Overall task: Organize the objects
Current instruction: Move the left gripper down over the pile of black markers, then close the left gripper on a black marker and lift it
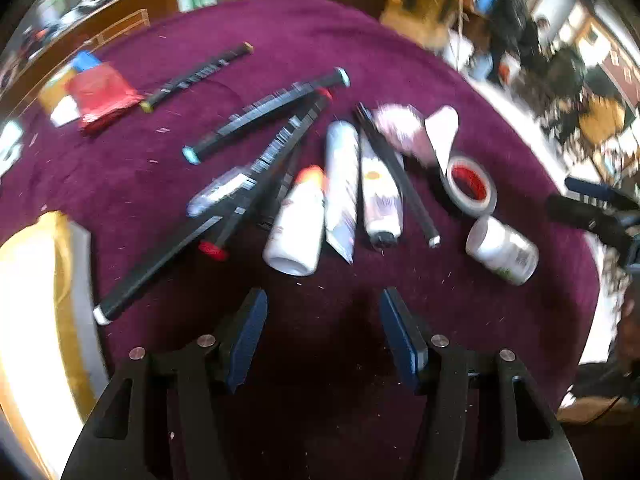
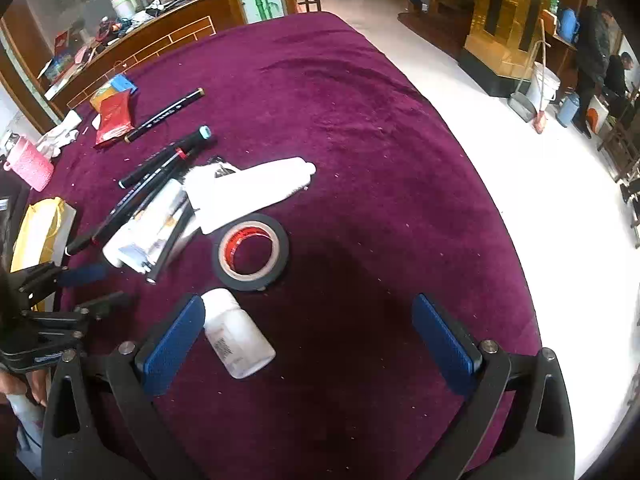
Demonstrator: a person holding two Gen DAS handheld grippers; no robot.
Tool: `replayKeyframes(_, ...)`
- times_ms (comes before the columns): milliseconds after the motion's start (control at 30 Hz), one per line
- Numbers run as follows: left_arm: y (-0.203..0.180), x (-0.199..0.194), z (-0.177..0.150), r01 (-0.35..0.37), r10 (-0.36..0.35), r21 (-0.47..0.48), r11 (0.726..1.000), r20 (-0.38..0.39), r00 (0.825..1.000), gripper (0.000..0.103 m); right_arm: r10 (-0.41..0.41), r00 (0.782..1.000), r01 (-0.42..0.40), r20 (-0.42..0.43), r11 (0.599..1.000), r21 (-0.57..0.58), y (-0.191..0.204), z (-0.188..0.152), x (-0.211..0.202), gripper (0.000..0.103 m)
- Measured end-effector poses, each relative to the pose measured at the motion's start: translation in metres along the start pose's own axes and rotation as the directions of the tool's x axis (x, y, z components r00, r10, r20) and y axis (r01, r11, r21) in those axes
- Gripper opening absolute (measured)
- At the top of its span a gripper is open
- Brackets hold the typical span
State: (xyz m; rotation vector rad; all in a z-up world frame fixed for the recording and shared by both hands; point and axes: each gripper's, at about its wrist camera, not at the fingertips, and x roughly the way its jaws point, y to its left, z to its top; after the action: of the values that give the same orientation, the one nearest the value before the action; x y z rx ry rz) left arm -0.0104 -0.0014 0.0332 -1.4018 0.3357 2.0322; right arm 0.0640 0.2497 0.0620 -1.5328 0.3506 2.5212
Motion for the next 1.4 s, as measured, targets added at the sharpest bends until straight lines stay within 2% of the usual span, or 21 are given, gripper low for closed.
replayKeyframes(100, 0.021, -0.019, 0.000, -0.007, 0.012, -0.089, 0.996, 0.056, 0.998, 0.053, 0.015, 1.000, -0.015, 0.010, 1.000, -0.005, 0.003, 0.011, -0.004, 0.103)
replayKeyframes(200, 0.036, -0.029, 0.001, -0.022, 0.038, -0.156, 0.988, 0.100, 0.994, 0.056, 0.063, 0.998, -0.064, 0.023, 0.997, 0.034, -0.003, 0.027, -0.008, 0.103)
replayKeyframes(333, 0.051, -0.027, 0.006, -0.057, 0.072, -0.189, 0.980, 0.076, 0.995, 0.057, 0.106, 0.993, -0.109, 0.041, 0.992, 0.063, -0.004, 0.040, -0.008, 0.103)
replayKeyframes(500, 0.037, -0.019, -0.003, -0.112, 0.118, -0.115, 0.987, 0.042, 0.992, 0.057, 0.137, 0.991, -0.137, -0.007, 0.989, 0.047, 0.010, 0.039, 0.008, 0.103)
replayKeyframes(600, 0.032, -0.019, 0.011, -0.151, 0.153, -0.034, 0.988, 0.071, 0.986, 0.057, 0.142, 0.990, -0.142, -0.017, 0.989, 0.030, 0.016, 0.036, 0.012, 0.103)
replayKeyframes(700, 0.030, -0.019, 0.033, -0.094, 0.096, -0.026, 0.995, 0.097, 0.991, 0.057, 0.137, 0.990, -0.136, -0.024, 0.990, 0.026, 0.016, 0.034, 0.014, 0.103)
replayKeyframes(800, 0.014, -0.007, 0.054, -0.055, 0.051, 0.033, 0.998, 0.091, 0.994, 0.056, 0.135, 0.991, -0.134, -0.026, 0.990, 0.032, 0.011, 0.033, 0.014, 0.103)
replayKeyframes(900, 0.001, 0.012, 0.070, -0.040, 0.036, 0.087, 0.995, 0.052, 0.998, 0.047, 0.128, 0.991, -0.127, -0.028, 0.991, 0.044, 0.004, 0.032, 0.014, 0.103)
replayKeyframes(1000, -0.009, 0.030, 0.081, -0.055, 0.053, 0.141, 0.988, 0.021, 0.998, 0.044, 0.120, 0.992, -0.118, -0.036, 0.991, 0.064, -0.006, 0.029, 0.015, 0.103)
replayKeyframes(1067, -0.010, 0.037, 0.087, -0.061, 0.060, 0.158, 0.985, 0.008, 0.998, 0.032, 0.115, 0.992, -0.112, -0.043, 0.991, 0.075, -0.011, 0.025, 0.016, 0.103)
replayKeyframes(1100, -0.009, 0.038, 0.090, -0.063, 0.064, 0.154, 0.986, -0.005, 0.998, 0.015, 0.113, 0.992, -0.109, -0.048, 0.991, 0.082, -0.015, 0.023, 0.017, 0.103)
replayKeyframes(1233, -0.008, 0.039, 0.091, -0.025, 0.029, 0.134, 0.991, -0.025, 0.999, 0.013, 0.110, 0.993, -0.104, -0.053, 0.989, 0.102, -0.024, 0.021, 0.018, 0.103)
replayKeyframes(1367, -0.017, 0.045, 0.086, -0.056, 0.065, 0.180, 0.982, -0.044, 0.997, 0.014, 0.108, 0.993, -0.102, -0.051, 0.989, 0.106, -0.028, 0.023, 0.019, 0.103)
replayKeyframes(1400, -0.021, 0.045, 0.086, -0.072, 0.079, 0.202, 0.977, -0.026, 0.997, 0.015, 0.111, 0.992, -0.105, -0.053, 0.989, 0.106, -0.027, 0.024, 0.020, 0.103)
